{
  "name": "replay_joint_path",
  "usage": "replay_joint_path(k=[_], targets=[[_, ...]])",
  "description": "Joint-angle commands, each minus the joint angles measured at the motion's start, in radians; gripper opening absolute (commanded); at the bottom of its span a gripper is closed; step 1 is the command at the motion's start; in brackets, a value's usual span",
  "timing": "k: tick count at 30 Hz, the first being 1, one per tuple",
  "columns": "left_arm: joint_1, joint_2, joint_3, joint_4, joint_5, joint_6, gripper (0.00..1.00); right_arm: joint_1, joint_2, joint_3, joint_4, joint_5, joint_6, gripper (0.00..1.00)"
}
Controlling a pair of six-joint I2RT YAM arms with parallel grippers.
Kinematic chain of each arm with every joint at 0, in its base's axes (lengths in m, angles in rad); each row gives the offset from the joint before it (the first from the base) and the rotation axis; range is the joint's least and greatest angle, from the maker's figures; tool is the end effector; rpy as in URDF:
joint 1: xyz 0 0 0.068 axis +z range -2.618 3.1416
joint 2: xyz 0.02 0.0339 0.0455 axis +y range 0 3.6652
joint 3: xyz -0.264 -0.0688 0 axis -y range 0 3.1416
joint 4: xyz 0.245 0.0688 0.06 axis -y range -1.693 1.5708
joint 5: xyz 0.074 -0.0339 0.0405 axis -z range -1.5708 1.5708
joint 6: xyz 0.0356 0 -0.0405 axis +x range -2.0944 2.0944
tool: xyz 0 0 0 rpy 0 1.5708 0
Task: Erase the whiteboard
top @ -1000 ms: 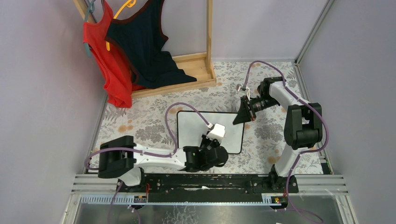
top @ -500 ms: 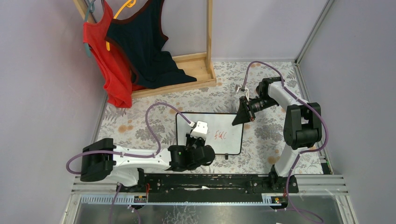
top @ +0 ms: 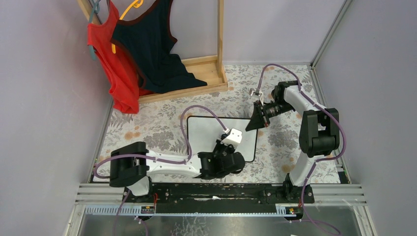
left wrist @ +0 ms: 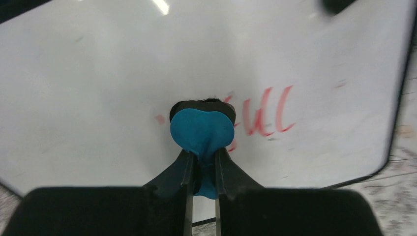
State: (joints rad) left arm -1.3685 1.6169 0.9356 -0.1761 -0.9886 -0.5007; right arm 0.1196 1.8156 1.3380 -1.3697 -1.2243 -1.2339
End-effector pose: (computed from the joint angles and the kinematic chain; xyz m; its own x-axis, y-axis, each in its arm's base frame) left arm 0.0937 -0.3090 0.1988 -0.3391 0.3397 -0.8773 0.3033 0.9222 0.2399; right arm 0.2995 0.0697 0.2275 -0.5181 -0.3851 -0.7637 -0.8306 0.0133 0.5568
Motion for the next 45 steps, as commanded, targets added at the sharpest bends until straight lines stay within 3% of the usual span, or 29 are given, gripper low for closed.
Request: replay_joint_path(k=[1, 11, 17, 33, 38, 45], targets=[[0.012, 0.074, 0.097, 0.243, 0.125, 0.059, 0.00, 0.037, -0.004, 0.003, -0.089, -0.032, -0.002, 0.00], [0.015, 0.149, 0.211, 0.259, 0.137, 0.128, 0.00, 0.037, -0.002, 0.004, -0.090, -0.034, -0.003, 0.00], [0.038, 0.064, 0.112, 0.212, 0.100, 0.084, 0.00, 0.037, 0.002, 0.006, -0.089, -0.035, -0.003, 0.00], [0.104, -0.216, -0.085, -0.097, -0.057, -0.084, 0.00, 0.037, -0.001, 0.004, -0.090, -0.034, -0.003, 0.00], [0.106, -0.193, -0.075, -0.077, -0.031, -0.083, 0.00, 0.037, 0.001, 0.004, -0.089, -0.033, -0.004, 0.00], [0.087, -0.048, -0.003, 0.052, 0.077, -0.044, 0.00, 0.037, -0.002, 0.003, -0.089, -0.034, -0.003, 0.00]])
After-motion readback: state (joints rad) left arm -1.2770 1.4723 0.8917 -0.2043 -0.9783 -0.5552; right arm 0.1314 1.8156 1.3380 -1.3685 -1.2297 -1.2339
